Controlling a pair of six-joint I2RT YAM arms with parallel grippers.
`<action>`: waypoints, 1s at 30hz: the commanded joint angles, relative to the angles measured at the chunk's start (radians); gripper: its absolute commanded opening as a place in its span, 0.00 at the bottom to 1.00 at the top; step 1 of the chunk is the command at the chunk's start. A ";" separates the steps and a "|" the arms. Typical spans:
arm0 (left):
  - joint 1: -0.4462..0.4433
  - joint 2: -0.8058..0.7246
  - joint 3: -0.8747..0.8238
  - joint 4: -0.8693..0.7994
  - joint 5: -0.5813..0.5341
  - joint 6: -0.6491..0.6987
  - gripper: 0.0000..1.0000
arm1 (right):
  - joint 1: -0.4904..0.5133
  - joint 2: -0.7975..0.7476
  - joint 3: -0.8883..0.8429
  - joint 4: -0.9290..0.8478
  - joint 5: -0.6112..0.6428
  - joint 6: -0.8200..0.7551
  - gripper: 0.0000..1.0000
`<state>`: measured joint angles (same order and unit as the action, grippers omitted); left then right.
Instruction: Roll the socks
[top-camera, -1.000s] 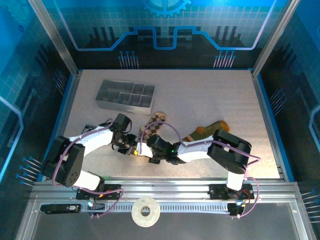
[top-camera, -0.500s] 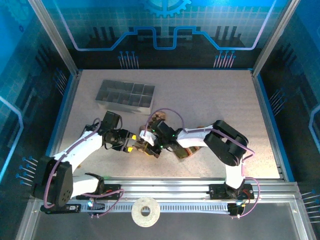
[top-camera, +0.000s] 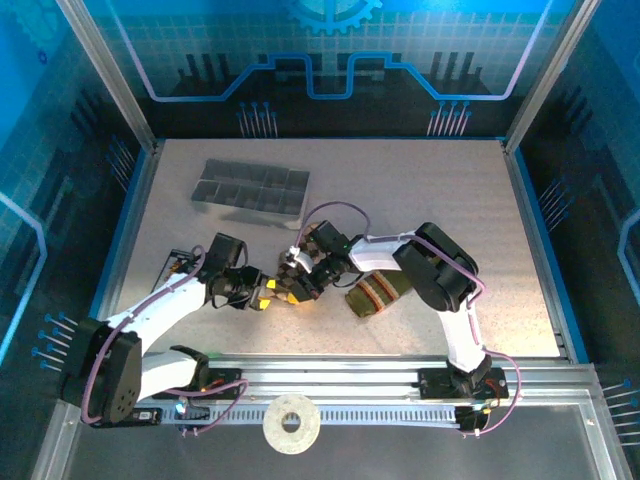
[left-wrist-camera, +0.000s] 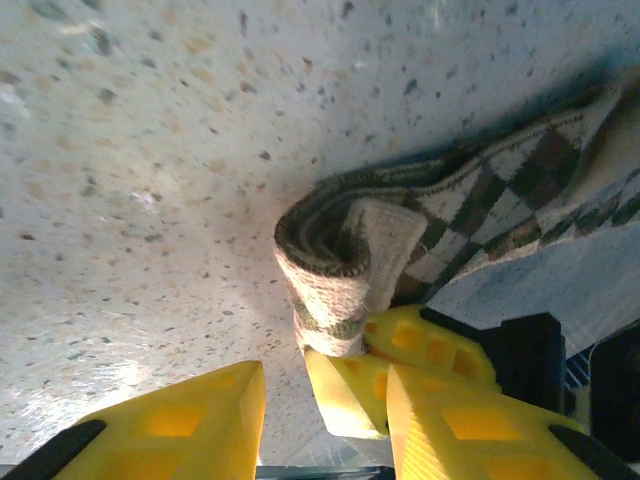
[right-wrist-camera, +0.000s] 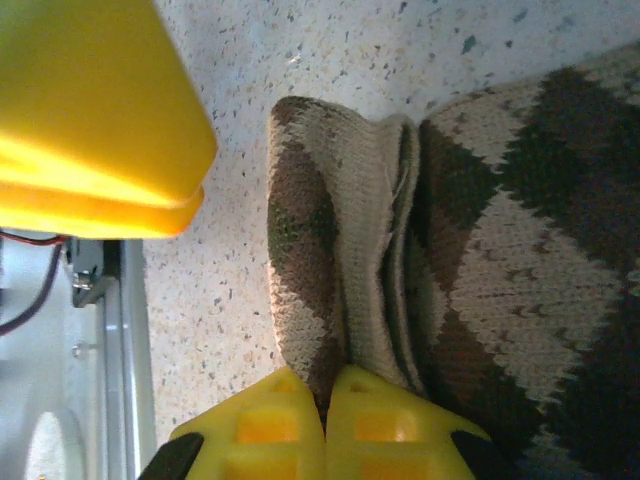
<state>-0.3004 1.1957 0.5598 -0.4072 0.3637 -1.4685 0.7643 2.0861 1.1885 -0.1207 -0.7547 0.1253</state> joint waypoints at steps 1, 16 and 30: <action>-0.024 0.023 -0.020 0.045 0.004 -0.018 0.36 | -0.019 0.090 -0.020 -0.165 0.041 0.060 0.00; -0.055 0.187 0.012 0.136 -0.054 0.044 0.38 | -0.086 0.171 0.045 -0.225 -0.061 0.175 0.00; -0.066 0.344 0.074 -0.018 -0.106 0.109 0.09 | -0.034 -0.005 -0.004 -0.230 0.109 -0.026 0.28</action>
<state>-0.3588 1.4902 0.6544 -0.3046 0.3302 -1.3788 0.7082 2.1384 1.2716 -0.3000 -0.8761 0.1913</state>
